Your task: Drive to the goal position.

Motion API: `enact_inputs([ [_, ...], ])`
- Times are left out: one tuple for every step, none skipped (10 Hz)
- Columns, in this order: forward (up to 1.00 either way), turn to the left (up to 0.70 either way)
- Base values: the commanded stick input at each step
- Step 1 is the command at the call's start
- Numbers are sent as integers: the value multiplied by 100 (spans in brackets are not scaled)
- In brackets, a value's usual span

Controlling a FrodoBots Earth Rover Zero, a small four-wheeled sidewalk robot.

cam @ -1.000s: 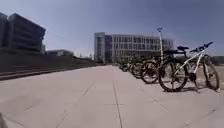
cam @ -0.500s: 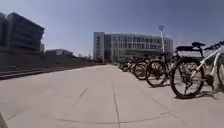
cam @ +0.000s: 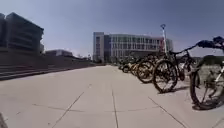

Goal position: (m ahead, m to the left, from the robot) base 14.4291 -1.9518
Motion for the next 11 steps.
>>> enact_inputs([
  [100,0],
  [100,0],
  [100,0],
  [100,0],
  [100,0],
  [100,0],
  [100,0],
  [100,0],
  [100,0],
  [100,0],
  [100,0],
])
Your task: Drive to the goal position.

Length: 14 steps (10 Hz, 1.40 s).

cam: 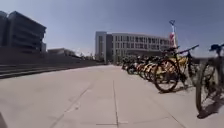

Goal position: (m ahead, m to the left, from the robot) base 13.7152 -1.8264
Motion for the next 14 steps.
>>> enact_inputs([
  [100,0],
  [100,0],
  [100,0],
  [100,0],
  [100,0],
  [100,0],
  [100,0],
  [100,0],
  [100,0],
  [100,0],
  [100,0],
  [100,0],
  [100,0],
  [100,0],
])
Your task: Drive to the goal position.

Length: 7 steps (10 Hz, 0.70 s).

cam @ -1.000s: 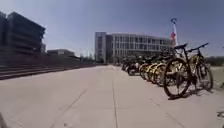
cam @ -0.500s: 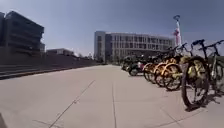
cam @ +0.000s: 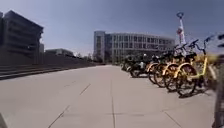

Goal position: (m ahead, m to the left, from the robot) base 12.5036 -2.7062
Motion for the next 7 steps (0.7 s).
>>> enact_inputs([
  [100,0],
  [100,0],
  [100,0],
  [100,0],
  [100,0],
  [100,0],
  [100,0],
])
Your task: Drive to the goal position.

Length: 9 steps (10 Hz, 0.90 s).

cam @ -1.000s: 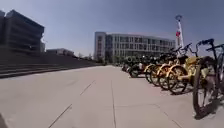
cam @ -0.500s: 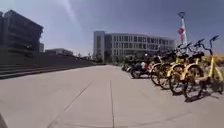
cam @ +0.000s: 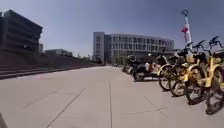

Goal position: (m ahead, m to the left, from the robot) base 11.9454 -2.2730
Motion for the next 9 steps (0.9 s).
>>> enact_inputs([
  [100,0],
  [100,0],
  [100,0],
  [100,0],
  [100,0],
  [100,0],
  [100,0],
  [100,0],
  [100,0],
])
